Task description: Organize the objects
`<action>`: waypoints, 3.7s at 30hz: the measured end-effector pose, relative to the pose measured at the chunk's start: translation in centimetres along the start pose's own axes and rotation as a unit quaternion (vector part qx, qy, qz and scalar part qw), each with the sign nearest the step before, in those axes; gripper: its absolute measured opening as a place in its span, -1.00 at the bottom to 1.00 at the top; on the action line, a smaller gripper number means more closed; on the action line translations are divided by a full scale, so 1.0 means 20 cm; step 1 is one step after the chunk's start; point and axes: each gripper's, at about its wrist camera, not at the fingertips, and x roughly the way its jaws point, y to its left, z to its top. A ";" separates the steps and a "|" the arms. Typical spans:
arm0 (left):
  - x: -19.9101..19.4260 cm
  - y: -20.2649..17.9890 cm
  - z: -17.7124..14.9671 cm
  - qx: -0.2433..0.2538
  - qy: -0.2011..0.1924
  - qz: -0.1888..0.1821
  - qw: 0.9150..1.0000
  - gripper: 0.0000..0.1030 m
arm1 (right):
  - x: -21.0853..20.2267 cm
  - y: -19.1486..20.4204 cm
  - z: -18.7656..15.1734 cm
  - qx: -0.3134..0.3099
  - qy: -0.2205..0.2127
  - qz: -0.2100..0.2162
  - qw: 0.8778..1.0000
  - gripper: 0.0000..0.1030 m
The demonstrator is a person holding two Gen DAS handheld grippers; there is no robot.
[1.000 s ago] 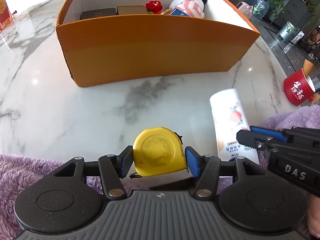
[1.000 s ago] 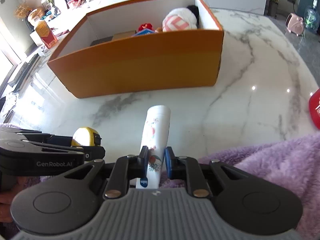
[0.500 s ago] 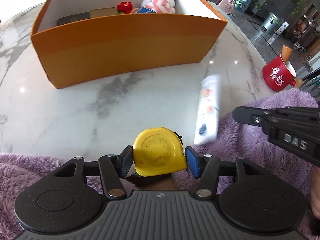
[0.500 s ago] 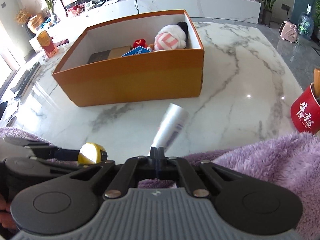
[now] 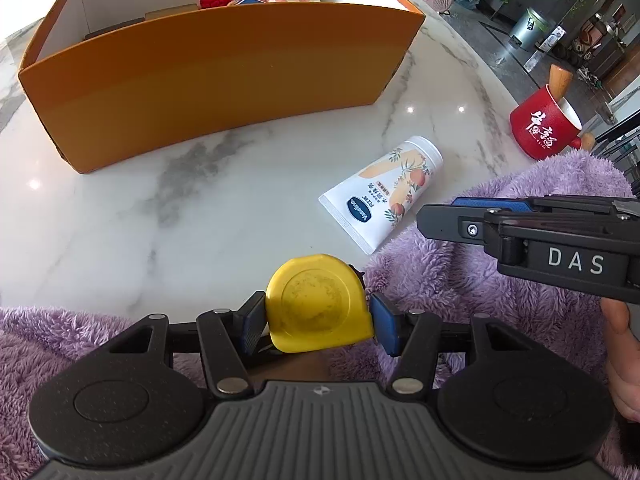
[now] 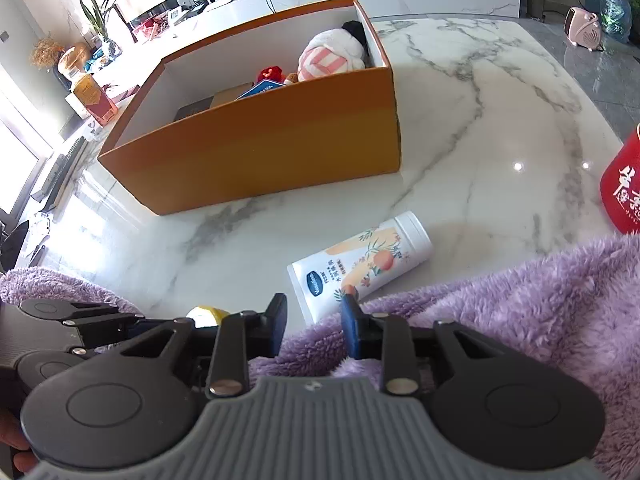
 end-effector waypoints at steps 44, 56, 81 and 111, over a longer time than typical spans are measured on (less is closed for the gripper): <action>0.10 0.23 0.31 -0.030 -0.014 0.003 0.999 0.26 | 0.49 0.02 0.42 -0.224 0.125 -0.062 0.965 0.43; 0.12 0.24 0.35 -0.034 -0.007 0.009 0.999 0.26 | 0.61 0.01 0.48 -0.254 0.165 -0.032 0.953 0.20; -0.17 0.11 0.26 -0.014 -0.070 0.026 0.997 0.26 | 0.12 0.09 0.36 -0.210 0.062 -0.011 0.976 -0.66; -0.27 0.48 0.96 0.058 -0.117 0.093 0.987 0.26 | 0.20 0.45 1.16 -0.252 -0.110 0.064 0.959 -0.66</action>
